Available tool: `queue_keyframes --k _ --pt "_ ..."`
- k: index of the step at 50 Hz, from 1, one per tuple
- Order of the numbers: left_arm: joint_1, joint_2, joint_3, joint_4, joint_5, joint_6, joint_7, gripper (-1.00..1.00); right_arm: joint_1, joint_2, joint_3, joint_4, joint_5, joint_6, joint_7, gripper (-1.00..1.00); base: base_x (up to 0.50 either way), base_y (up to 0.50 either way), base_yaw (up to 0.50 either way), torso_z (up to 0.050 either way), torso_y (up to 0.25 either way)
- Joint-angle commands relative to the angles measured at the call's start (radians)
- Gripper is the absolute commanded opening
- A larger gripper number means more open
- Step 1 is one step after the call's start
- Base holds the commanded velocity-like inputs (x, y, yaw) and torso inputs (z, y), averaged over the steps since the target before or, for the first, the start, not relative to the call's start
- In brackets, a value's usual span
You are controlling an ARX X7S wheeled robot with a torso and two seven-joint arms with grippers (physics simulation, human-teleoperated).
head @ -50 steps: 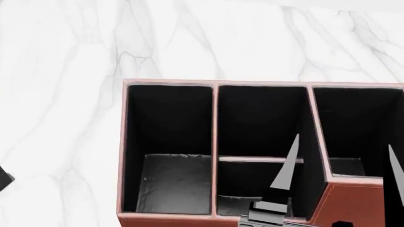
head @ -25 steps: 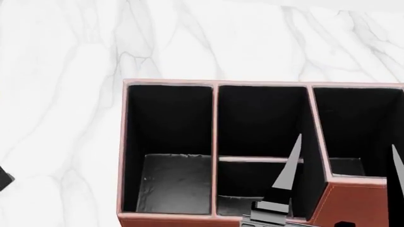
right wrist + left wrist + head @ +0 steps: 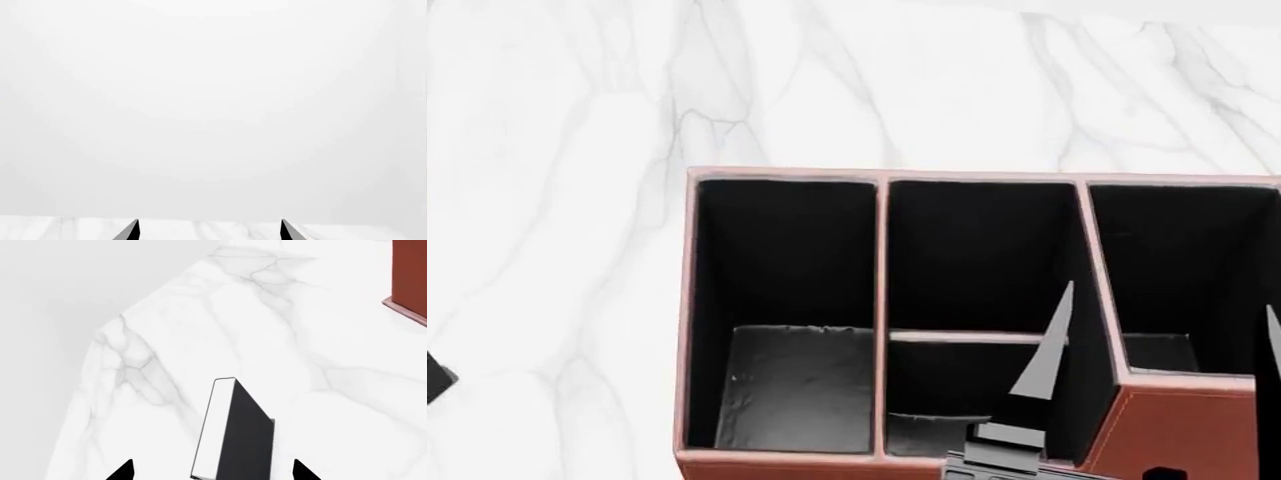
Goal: Pick up the book and place it in the left compartment of the caddy.
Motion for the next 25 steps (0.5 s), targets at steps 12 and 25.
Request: queue_keyframes --k 12,25 --pt "-0.166 0.065 0.163 -0.109 0.065 0.076 -0.003 1.00 -0.004 0.002 0.024 -0.022 -0.010 0.009 -0.014 1.00 0.00 0.00 0.00 0.000 0.000" --pt "-0.219 0.095 0.221 -0.176 0.099 0.106 0.002 1.00 -0.006 0.004 0.016 -0.007 -0.018 0.002 -0.011 1.00 0.00 0.00 0.00 0.000 0.000"
